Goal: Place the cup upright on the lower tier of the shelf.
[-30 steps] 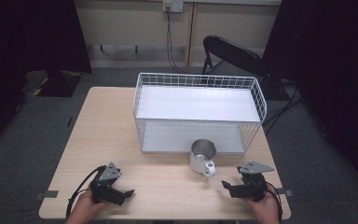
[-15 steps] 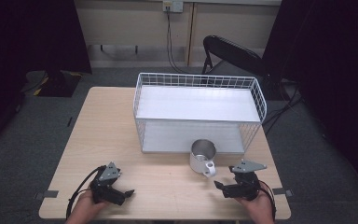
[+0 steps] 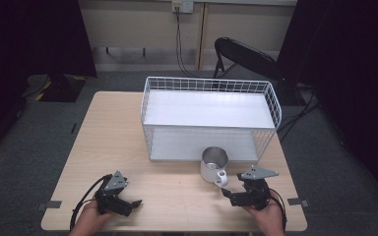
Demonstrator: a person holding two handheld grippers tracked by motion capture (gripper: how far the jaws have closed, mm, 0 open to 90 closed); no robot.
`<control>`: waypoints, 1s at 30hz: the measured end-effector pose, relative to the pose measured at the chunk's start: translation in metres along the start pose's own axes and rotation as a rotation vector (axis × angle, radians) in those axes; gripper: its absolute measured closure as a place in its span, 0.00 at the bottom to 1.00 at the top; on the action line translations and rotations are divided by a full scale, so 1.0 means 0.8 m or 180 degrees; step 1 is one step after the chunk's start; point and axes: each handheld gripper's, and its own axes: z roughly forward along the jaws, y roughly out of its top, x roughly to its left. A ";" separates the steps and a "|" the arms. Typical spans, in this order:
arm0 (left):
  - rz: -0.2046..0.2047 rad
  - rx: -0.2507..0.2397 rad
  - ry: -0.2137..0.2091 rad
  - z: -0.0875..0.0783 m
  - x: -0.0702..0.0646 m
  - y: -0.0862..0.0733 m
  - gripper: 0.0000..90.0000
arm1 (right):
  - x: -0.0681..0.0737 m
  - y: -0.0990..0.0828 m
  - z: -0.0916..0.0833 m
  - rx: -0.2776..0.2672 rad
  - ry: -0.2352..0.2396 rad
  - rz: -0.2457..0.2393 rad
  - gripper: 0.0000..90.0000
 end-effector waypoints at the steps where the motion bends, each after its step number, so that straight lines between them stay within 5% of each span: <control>1: 0.0001 0.0000 0.0000 0.000 0.000 0.000 0.01 | 0.002 0.002 0.000 -0.0010 0.0005 0.0011 0.20; 12: 0.0000 0.0000 0.0000 0.000 0.000 0.000 0.01 | 0.013 0.023 0.008 -0.0052 -0.0102 0.0027 0.24; 30: 0.0000 0.0000 -0.0001 0.000 0.000 0.000 0.01 | 0.020 0.032 0.011 -0.0106 -0.0200 0.0014 0.55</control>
